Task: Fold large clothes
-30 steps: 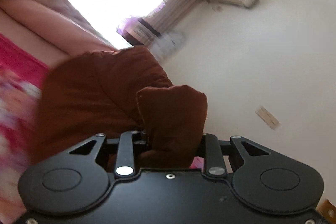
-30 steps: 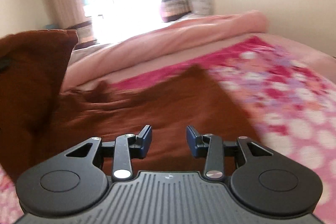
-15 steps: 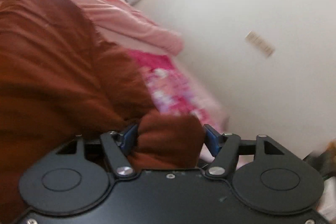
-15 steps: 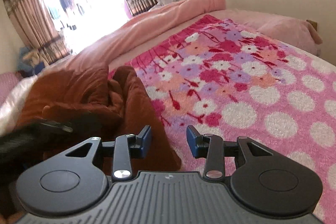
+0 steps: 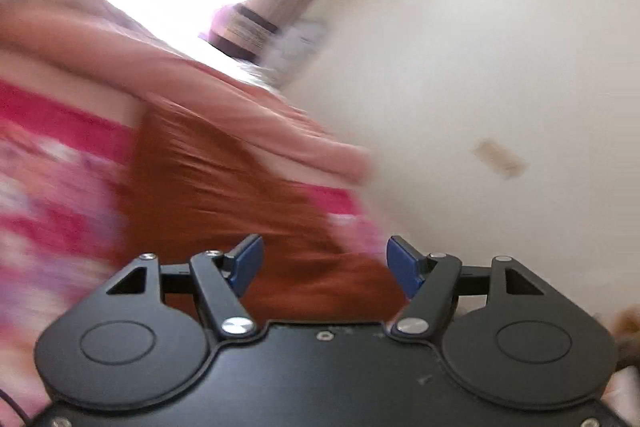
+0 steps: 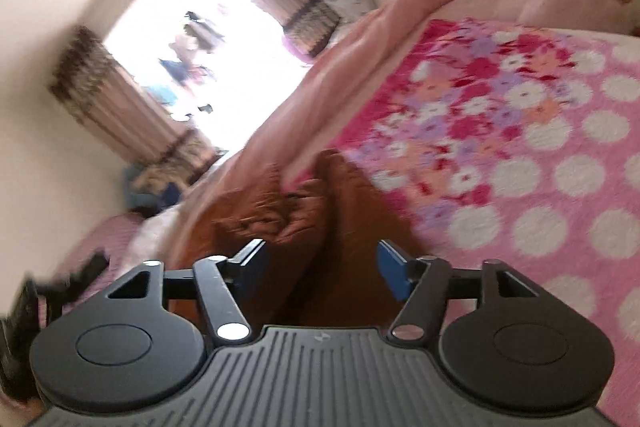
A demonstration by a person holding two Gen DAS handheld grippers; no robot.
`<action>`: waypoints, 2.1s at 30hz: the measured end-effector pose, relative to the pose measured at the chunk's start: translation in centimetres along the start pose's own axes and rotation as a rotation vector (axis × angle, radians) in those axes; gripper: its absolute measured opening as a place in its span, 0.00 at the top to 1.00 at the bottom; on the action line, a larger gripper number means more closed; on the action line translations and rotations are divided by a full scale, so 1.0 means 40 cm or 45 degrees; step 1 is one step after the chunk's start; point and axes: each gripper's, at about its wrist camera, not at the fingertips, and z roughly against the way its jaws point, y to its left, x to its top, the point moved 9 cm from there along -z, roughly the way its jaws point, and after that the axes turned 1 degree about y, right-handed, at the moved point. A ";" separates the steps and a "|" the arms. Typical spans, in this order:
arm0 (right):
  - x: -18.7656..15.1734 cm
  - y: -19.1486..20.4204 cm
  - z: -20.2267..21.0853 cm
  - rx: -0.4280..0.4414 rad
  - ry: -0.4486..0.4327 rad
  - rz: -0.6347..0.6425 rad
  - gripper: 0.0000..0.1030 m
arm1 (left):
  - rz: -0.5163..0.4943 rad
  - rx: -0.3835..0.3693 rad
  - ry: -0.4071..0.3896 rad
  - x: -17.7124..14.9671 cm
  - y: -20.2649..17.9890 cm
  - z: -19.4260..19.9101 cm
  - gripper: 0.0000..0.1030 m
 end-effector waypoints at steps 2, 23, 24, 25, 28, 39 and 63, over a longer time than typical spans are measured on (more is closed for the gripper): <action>-0.014 0.021 -0.023 0.047 0.054 -0.021 0.14 | -0.019 0.112 0.039 -0.038 0.066 0.033 0.32; 0.005 0.078 -0.226 0.017 0.166 -0.126 0.66 | -0.145 0.351 0.234 -0.228 0.166 -0.050 0.33; 0.022 0.099 -0.206 0.043 0.127 -0.091 0.67 | -0.161 0.357 0.227 -0.224 0.161 -0.048 0.32; 0.038 0.113 -0.187 0.059 0.092 -0.066 0.68 | -0.163 0.363 0.227 -0.220 0.158 -0.048 0.32; 0.084 0.118 -0.128 0.071 0.001 0.007 0.69 | -0.122 0.343 0.227 -0.214 0.156 -0.057 0.31; -0.018 -0.162 -0.208 -0.040 0.078 -0.178 0.70 | -0.084 0.339 0.345 -0.255 0.199 -0.100 0.30; 0.036 0.142 -0.118 -0.121 0.065 0.517 0.48 | -0.183 0.207 0.238 -0.038 0.053 -0.166 0.32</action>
